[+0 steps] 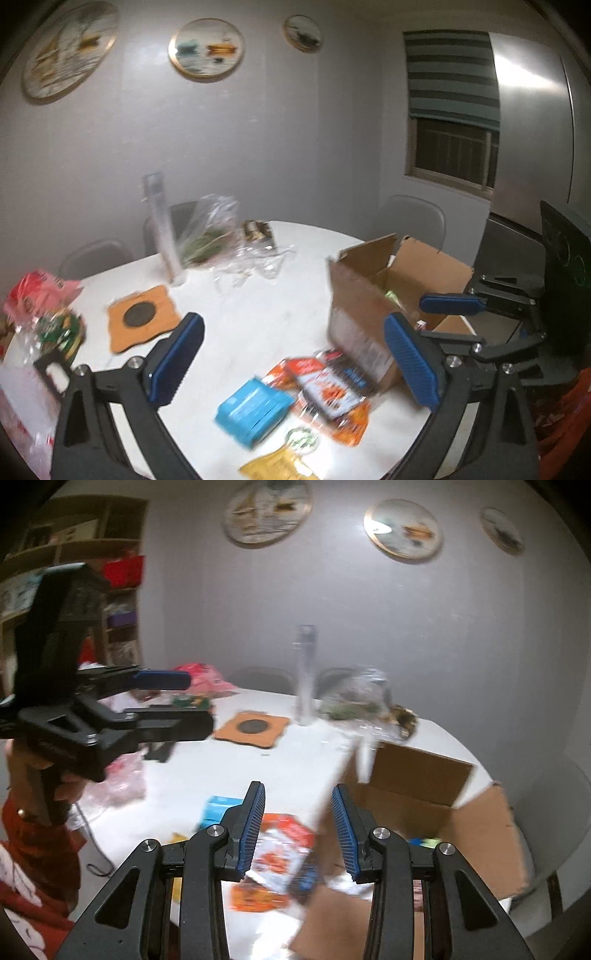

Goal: Organize snacks
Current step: 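Move both open tools back over the snack pile, then grasp the yellow biscuit pack with the left tool while the right tool grasps the green jelly cup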

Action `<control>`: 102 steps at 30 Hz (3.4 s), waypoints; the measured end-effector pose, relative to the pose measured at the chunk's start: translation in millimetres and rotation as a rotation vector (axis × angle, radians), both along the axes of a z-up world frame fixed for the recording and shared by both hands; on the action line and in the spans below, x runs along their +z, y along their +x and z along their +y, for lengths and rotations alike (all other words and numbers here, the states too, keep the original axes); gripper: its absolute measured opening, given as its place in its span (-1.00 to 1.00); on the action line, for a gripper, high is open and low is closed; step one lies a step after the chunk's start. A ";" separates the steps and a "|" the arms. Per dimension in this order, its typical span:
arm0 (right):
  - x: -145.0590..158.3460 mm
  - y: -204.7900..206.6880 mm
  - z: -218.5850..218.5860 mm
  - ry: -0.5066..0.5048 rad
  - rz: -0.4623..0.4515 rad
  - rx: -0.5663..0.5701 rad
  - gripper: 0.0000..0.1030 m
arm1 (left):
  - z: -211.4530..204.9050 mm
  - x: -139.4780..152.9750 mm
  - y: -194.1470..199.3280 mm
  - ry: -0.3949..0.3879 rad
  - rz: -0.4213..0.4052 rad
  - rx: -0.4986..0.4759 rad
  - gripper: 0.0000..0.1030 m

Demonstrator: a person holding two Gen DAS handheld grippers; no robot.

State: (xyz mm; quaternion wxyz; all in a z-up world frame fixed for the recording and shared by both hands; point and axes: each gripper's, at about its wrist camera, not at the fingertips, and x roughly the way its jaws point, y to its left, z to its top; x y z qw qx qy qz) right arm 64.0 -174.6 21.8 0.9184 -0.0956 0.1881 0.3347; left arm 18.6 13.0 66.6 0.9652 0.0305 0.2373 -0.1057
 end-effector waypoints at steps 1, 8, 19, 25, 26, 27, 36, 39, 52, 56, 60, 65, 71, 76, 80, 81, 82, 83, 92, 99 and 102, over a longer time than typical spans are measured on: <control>-1.7 -5.4 7.1 -0.008 -0.003 0.011 -0.35 | 7.5 -4.3 -5.0 -0.006 0.003 0.012 0.88; -38.7 -34.9 73.3 -0.072 0.035 0.122 -0.31 | 51.2 -62.2 -37.2 -0.036 0.077 0.090 0.97; -147.4 -14.3 106.7 -0.123 0.199 0.119 -0.29 | 43.6 -165.2 -38.0 -0.109 0.305 0.109 0.97; -162.7 -16.2 91.4 -0.157 0.174 0.073 -0.29 | 24.6 -183.7 -25.5 -0.132 0.349 0.103 0.96; -163.2 -16.6 89.1 -0.169 0.168 0.057 -0.29 | 20.3 -186.5 -23.0 -0.124 0.354 0.105 0.96; -162.9 -17.8 87.4 -0.176 0.159 0.044 -0.29 | 17.5 -187.7 -20.9 -0.115 0.357 0.110 0.96; -157.7 -20.9 64.6 -0.224 0.103 -0.065 -0.29 | 4.4 -198.7 -13.1 -0.064 0.333 0.178 0.63; -154.9 -20.8 60.3 -0.220 0.099 -0.075 -0.29 | 6.0 -201.9 -15.7 -0.036 0.334 0.181 0.57; -149.8 -12.0 85.8 -0.183 0.120 0.006 -0.29 | 54.8 -201.9 -29.5 -0.034 0.350 0.194 0.57; -149.1 -1.7 100.2 -0.184 0.121 0.034 -0.29 | 66.8 -202.5 -30.1 -0.069 0.351 0.202 0.56; -149.4 13.0 115.5 -0.187 0.135 0.060 -0.20 | 67.8 -207.0 -27.2 -0.088 0.357 0.188 0.56; -155.3 24.3 132.5 -0.222 0.141 0.068 -0.15 | 67.4 -209.2 -23.2 -0.084 0.348 0.178 0.56; -164.5 36.4 140.3 -0.257 0.142 0.043 -0.14 | 74.0 -208.2 -18.7 -0.102 0.338 0.162 0.26; -167.8 40.8 142.6 -0.265 0.153 0.041 -0.02 | 74.9 -208.2 -19.3 -0.105 0.330 0.155 0.26; -169.0 42.3 144.4 -0.271 0.158 0.042 0.02 | 75.9 -206.1 -20.4 -0.112 0.324 0.155 0.25; -169.9 43.2 145.7 -0.275 0.160 0.043 0.02 | 76.3 -205.1 -20.8 -0.111 0.320 0.156 0.25; -170.9 44.8 147.1 -0.281 0.164 0.042 0.02 | 76.5 -203.8 -21.6 -0.109 0.317 0.157 0.25; -171.8 45.5 147.5 -0.282 0.167 0.041 0.02 | 76.9 -202.4 -22.4 -0.108 0.312 0.158 0.25; -174.8 47.6 148.9 -0.268 0.189 0.039 -0.17 | 79.5 -189.4 -27.5 -0.103 0.283 0.167 0.25; -164.0 33.2 147.7 -0.237 0.157 0.063 -0.18 | 82.2 -169.7 -38.5 -0.102 0.236 0.179 0.25; -152.0 22.5 146.4 -0.213 0.133 0.083 -0.18 | 81.8 -154.4 -44.9 -0.099 0.197 0.186 0.25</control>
